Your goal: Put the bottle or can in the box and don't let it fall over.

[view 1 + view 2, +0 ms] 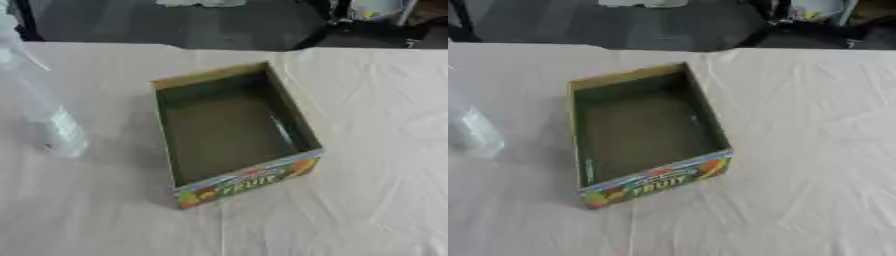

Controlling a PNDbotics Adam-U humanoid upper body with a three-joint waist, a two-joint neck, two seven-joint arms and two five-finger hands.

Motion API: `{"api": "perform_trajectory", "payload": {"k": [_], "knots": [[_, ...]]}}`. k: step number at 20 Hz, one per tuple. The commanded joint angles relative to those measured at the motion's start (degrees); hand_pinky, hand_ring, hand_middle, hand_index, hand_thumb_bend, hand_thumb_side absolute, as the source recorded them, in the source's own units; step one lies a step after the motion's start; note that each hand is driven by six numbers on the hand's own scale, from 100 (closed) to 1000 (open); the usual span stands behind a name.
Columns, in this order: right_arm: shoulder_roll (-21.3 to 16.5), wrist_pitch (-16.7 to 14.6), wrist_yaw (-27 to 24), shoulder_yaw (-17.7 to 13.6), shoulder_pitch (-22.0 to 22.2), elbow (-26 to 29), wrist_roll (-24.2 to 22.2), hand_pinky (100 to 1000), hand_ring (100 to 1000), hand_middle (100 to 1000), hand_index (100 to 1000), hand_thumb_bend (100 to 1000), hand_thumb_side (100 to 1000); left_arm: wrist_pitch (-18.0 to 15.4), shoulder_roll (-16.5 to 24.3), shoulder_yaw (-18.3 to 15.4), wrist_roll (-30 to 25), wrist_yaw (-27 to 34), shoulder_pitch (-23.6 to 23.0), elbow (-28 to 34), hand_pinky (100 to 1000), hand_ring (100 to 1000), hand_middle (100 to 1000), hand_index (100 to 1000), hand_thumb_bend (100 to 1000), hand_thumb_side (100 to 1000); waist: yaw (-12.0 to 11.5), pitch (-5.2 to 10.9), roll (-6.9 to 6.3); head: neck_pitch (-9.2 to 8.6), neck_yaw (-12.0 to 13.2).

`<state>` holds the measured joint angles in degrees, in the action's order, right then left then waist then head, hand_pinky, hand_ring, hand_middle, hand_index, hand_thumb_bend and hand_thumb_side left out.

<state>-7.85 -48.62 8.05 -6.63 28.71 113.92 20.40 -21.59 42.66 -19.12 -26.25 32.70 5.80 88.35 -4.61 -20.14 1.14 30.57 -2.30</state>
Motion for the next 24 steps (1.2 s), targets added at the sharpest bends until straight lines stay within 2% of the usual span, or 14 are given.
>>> {"api": "perform_trajectory", "payload": {"k": [1,15,20,24], "knots": [[-0.57,-0.61,0.47,0.01,0.02,0.67,0.79,1000,1000,1000,1000,100,470,0.47,3.60,0.26,-1.08,0.80,1.62,-1.26,1000,1000,1000,876,527,412,0.12,0.46,-0.40,-0.65,0.18],[-0.79,0.20,0.98,0.46,-0.96,0.67,0.45,1000,1000,1000,1000,100,470,0.62,6.53,3.94,-5.35,0.09,9.91,-7.43,1000,1000,1000,862,545,460,1.16,-0.29,-1.00,-1.49,0.79],[-0.85,0.72,1.15,0.59,-1.45,0.67,0.23,1000,1000,1000,1000,100,470,-0.45,6.66,5.21,-5.24,-1.18,12.59,-8.99,1000,1000,1000,840,550,446,1.36,-0.62,-1.26,-1.70,1.05],[-0.94,1.08,1.28,0.70,-1.78,0.67,0.06,1000,1000,1000,1000,100,470,0.06,6.30,6.33,-4.36,-1.94,14.73,-10.06,1000,1000,1000,833,546,438,1.48,-0.83,-1.44,-1.81,1.30]]}}
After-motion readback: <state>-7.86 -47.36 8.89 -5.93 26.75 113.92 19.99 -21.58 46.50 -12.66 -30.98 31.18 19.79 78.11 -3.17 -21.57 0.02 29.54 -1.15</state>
